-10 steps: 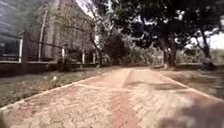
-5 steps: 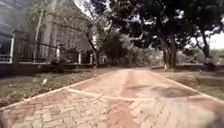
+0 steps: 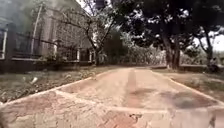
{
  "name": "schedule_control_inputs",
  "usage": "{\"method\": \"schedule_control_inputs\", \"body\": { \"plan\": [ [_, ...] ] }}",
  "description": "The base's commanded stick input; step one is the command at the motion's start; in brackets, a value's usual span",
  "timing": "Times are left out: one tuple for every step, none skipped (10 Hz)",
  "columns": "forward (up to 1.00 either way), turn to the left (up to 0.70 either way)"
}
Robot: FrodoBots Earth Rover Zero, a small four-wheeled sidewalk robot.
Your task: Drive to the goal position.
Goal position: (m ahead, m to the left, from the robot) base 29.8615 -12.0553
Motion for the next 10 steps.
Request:
{"method": "schedule_control_inputs", "body": {
  "plan": [
    [0.85,-0.01],
    [0.85,0.0],
    [0.85,0.0],
    [0.85,0.0],
    [0.85,0.0],
    [0.85,0.0],
    [0.85,0.0],
    [0.85,0.0],
    [0.85,0.0],
    [0.85,0.0]
  ]
}}
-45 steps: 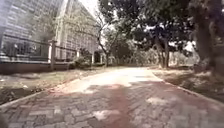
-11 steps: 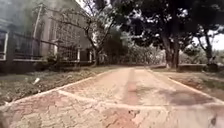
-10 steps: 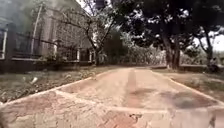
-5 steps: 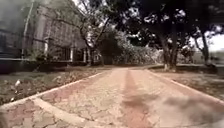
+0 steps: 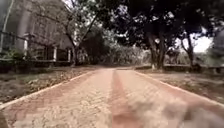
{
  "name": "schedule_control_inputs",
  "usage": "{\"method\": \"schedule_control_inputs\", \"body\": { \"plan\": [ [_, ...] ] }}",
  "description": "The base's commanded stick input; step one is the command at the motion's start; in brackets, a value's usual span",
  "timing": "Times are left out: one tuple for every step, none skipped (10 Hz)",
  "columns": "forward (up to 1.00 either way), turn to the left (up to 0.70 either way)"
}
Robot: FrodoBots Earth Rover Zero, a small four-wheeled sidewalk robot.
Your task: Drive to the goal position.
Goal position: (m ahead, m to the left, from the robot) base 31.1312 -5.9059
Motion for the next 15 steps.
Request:
{"method": "schedule_control_inputs", "body": {
  "plan": [
    [0.85,0.0],
    [0.85,0.0],
    [0.85,0.0],
    [0.85,0.0],
    [0.85,0.0],
    [0.85,0.0],
    [0.85,0.0],
    [0.85,0.0],
    [0.85,0.0],
    [0.85,0.0],
    [0.85,0.0],
    [0.85,0.0],
    [0.85,0.0],
    [0.85,0.0],
    [0.85,0.0]
  ]
}}
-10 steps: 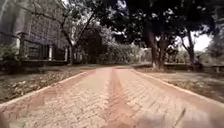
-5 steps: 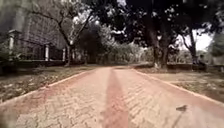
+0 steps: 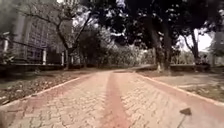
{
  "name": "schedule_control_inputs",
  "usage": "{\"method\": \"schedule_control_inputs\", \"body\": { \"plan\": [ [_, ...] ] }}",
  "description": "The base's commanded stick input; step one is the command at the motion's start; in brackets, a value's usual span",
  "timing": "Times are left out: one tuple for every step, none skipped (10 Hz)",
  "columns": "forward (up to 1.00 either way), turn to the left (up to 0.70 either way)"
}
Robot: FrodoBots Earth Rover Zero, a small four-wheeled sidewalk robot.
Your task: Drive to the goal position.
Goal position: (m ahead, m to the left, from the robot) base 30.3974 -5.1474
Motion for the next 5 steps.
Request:
{"method": "schedule_control_inputs", "body": {
  "plan": [
    [0.85,0.0],
    [0.85,0.0],
    [0.85,0.0],
    [0.85,0.0],
    [0.85,0.0]
  ]
}}
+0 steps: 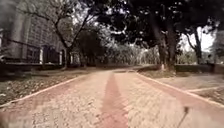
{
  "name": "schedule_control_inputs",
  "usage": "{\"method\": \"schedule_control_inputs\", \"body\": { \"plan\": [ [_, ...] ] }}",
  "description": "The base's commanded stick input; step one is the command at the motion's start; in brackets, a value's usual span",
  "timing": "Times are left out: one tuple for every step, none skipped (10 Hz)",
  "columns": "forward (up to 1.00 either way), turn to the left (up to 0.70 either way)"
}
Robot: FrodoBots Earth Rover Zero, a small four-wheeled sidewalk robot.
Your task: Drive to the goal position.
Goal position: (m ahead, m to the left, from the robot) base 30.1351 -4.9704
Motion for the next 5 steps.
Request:
{"method": "schedule_control_inputs", "body": {
  "plan": [
    [0.85,0.0],
    [0.85,0.0],
    [0.85,0.0],
    [0.85,0.0],
    [0.85,0.0]
  ]
}}
